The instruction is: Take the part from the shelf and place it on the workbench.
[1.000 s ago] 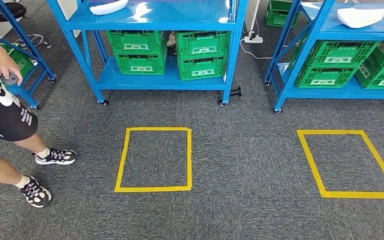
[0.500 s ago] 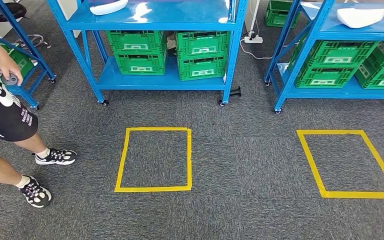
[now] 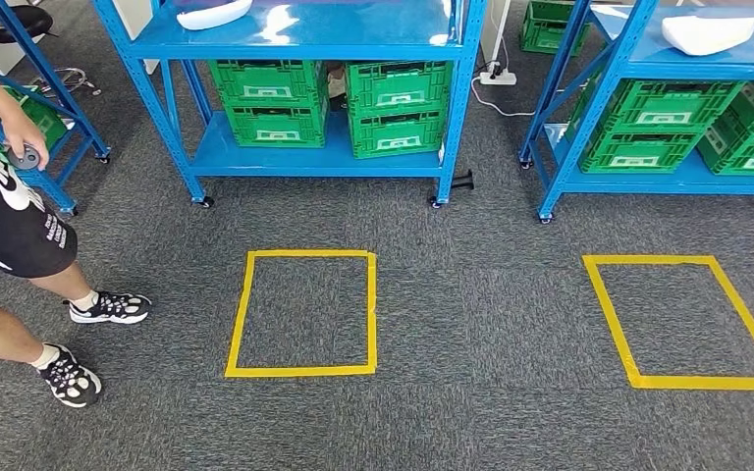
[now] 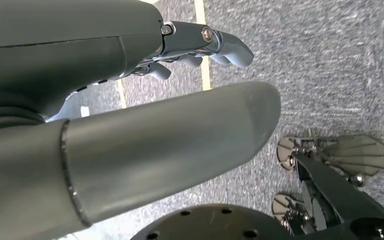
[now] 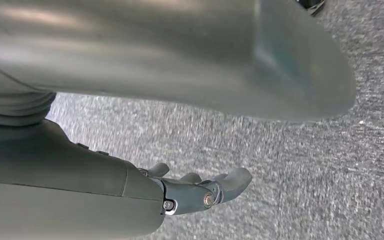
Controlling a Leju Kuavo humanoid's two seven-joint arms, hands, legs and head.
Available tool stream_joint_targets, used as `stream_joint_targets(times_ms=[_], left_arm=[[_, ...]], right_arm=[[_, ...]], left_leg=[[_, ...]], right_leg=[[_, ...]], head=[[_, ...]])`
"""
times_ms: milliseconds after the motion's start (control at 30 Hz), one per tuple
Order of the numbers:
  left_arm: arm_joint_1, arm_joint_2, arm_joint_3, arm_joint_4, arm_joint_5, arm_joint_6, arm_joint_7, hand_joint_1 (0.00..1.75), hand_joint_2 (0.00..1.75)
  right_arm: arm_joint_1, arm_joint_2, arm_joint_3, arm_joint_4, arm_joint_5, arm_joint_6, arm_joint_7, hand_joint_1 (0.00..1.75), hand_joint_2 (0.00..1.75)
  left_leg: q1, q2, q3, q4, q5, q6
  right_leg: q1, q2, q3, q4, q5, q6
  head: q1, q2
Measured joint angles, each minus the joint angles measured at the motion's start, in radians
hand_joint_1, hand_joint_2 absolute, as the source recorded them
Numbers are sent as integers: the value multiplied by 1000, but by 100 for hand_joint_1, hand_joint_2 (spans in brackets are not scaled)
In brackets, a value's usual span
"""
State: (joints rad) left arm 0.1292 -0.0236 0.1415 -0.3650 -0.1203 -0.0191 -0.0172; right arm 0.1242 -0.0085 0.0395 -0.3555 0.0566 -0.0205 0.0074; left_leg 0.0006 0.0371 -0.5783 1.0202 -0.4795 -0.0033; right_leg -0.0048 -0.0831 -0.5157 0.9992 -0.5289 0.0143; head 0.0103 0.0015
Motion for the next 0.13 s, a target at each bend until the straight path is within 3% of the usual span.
stream_joint_targets(times_ms=[133], left_arm=[[11, 6, -52, -9, 91, 12, 10, 0, 0]], right_arm=[[11, 1, -9, -8, -40, 15, -5, 0, 0]], left_leg=[[0, 0, 0, 0, 0, 0]], right_leg=[[0, 0, 0, 0, 0, 0]], head=[[0, 0]])
